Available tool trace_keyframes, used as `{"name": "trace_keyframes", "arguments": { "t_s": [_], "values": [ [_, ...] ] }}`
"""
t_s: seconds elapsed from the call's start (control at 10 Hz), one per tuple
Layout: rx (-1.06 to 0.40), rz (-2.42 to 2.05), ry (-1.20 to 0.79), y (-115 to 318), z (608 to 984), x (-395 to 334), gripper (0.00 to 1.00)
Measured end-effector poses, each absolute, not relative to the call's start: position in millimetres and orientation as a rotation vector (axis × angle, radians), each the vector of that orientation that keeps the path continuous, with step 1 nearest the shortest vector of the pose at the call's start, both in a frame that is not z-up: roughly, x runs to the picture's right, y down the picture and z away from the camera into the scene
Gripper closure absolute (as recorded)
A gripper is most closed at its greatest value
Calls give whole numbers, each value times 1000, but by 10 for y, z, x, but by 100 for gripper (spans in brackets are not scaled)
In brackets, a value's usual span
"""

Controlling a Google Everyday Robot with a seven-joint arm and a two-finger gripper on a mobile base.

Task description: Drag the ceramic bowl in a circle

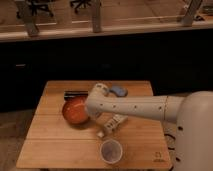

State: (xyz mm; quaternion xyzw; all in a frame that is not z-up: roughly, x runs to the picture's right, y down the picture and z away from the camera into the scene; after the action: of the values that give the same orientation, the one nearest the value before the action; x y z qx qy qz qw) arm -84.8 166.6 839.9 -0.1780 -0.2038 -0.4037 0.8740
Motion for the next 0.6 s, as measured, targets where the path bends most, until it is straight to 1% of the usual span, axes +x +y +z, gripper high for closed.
{"name": "trace_keyframes", "arguments": {
  "t_s": [0.6],
  "values": [
    [-370,-845,-411,1650,8387,-873,95]
  ]
}}
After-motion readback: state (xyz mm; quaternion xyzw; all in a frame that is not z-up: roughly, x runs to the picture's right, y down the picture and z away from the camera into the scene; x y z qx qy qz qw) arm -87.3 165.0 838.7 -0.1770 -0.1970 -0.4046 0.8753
